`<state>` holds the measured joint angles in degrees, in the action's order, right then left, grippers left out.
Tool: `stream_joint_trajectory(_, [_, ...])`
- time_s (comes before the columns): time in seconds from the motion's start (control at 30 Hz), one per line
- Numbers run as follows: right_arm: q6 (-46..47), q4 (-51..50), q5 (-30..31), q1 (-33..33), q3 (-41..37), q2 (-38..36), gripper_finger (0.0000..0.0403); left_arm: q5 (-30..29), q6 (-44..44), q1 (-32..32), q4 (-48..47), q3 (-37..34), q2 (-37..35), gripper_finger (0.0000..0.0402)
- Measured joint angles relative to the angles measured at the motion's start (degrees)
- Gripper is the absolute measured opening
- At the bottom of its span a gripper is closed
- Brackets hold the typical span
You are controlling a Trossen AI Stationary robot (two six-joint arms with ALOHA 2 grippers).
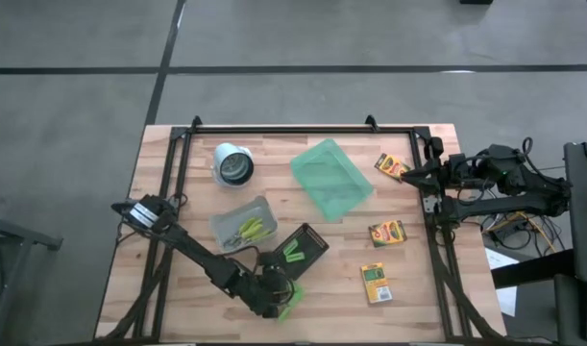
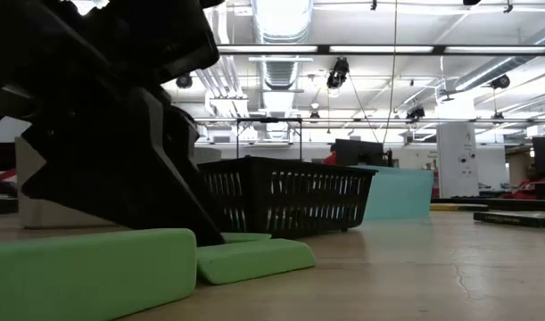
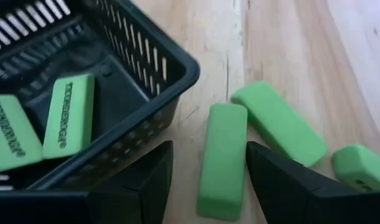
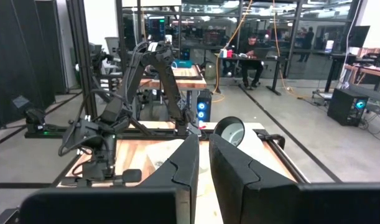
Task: Pick & Place School Supplies
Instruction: Put the green eraser into the black bin
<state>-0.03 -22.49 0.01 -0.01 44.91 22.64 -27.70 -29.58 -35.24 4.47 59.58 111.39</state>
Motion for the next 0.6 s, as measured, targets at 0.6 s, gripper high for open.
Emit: stream_joint_trajectory(0.6, [0.0, 0.0, 0.0, 0.0, 0.0, 0.0, 0.0036, 1.6, -2.4, 0.0, 0.1, -0.8, -0.1, 0.0155])
